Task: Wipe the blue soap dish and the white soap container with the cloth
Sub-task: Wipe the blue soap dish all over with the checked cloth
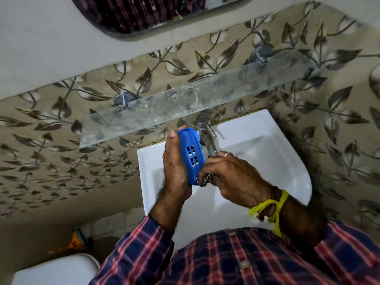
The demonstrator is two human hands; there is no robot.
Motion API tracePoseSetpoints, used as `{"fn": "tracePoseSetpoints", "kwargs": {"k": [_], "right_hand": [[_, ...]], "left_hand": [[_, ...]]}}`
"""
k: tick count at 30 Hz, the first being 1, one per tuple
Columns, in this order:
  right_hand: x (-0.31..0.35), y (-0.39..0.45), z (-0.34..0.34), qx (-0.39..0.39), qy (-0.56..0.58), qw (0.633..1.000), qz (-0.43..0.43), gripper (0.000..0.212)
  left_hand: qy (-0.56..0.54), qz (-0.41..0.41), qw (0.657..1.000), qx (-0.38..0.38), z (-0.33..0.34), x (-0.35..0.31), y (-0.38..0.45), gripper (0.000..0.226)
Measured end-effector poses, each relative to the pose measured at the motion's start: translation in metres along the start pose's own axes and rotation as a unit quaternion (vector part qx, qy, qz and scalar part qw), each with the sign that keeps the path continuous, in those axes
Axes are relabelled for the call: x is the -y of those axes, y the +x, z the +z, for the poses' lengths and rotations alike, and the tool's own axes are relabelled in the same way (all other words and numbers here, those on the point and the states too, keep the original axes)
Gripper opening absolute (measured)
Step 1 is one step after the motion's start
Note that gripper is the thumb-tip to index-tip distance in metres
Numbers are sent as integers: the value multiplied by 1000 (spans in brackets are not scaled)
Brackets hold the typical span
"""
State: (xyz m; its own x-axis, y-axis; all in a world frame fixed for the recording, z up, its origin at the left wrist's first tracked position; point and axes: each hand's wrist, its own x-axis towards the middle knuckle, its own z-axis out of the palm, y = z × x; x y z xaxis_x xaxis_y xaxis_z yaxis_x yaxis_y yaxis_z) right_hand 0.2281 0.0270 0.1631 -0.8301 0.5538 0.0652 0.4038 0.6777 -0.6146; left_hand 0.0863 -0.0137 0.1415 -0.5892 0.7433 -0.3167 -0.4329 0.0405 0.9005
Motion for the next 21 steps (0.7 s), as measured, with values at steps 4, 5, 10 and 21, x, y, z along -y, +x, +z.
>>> {"fn": "tracePoseSetpoints", "kwargs": {"k": [4, 5, 10, 21], "right_hand": [[7, 5, 4, 12, 96, 995, -12, 28], [9, 5, 6, -9, 136, 991, -13, 27], [15, 9, 12, -178, 191, 965, -31, 32], [14, 23, 16, -326, 110, 938, -41, 17]], "left_hand": [[14, -27, 999, -19, -3, 4, -1, 84], [9, -33, 999, -20, -4, 5, -1, 82], [34, -32, 999, -17, -3, 4, -2, 87], [106, 2, 993, 46, 2, 6, -11, 88]]}}
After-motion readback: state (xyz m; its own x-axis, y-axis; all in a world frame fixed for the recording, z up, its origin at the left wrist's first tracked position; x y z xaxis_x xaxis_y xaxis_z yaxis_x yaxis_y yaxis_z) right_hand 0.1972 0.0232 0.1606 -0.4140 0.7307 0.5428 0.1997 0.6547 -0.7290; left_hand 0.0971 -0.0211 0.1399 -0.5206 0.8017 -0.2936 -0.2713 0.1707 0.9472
